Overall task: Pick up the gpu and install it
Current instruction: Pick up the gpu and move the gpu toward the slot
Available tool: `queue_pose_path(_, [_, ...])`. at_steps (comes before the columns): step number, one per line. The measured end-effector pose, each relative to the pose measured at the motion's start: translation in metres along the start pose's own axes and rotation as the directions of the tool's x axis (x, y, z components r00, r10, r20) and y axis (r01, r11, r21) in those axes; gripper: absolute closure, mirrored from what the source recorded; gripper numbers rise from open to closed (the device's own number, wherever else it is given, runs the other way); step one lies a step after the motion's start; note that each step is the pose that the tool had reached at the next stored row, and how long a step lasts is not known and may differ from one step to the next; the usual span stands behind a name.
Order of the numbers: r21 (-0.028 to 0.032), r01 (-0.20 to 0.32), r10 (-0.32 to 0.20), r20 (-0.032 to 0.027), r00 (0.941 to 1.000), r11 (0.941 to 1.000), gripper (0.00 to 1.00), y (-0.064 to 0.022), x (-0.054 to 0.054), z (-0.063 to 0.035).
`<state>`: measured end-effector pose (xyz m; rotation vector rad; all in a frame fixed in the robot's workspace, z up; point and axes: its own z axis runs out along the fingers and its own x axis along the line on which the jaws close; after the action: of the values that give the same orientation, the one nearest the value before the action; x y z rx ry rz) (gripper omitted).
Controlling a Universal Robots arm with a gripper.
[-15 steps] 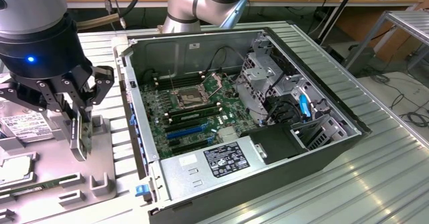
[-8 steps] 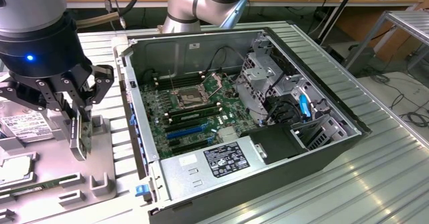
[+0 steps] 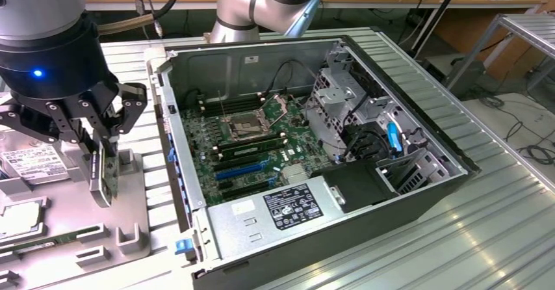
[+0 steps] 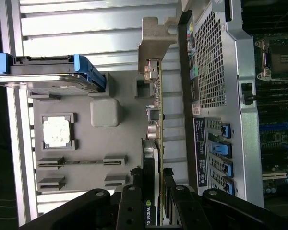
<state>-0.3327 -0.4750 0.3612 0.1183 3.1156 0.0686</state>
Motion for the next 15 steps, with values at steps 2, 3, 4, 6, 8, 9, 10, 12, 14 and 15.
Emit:
queue_pose_path(2, [0.0,0.0,0.0,0.0,1.0,1.0,0.73,0.0,0.0,0.0])
queue_pose_path(3, [0.0,0.0,0.0,0.0,1.0,1.0,0.73,0.0,0.0,0.0])
queue_pose_path(4, [0.0,0.0,0.0,0.0001,1.0,1.0,0.73,0.0,0.0,0.0])
queue_pose_path(6, [0.0002,0.0,0.0,-0.0001,1.0,1.0,0.73,0.0,0.0,-0.0013])
queue_pose_path(8, [0.0001,0.0,0.0,0.0,1.0,1.0,0.73,0.0001,0.0,-0.0031])
queue_pose_path(9, [0.0,0.0,0.0,0.0001,1.0,1.0,0.73,0.0002,0.0,-0.0044])
queue_pose_path(10, [-0.0001,0.0,0.0,0.0002,1.0,1.0,0.73,0.0004,0.0,-0.009])
queue_pose_path(12, [0.0,0.0,0.0,0.0,1.0,1.0,0.73,0.0005,0.0,-0.0107])
queue_pose_path(14, [0.0,0.0,0.0,0.0001,1.0,1.0,0.73,0.0005,0.0,-0.0115])
queue_pose_path(15, [-0.0001,0.0,0.0,0.0001,1.0,1.0,0.73,0.0005,0.0,-0.0119])
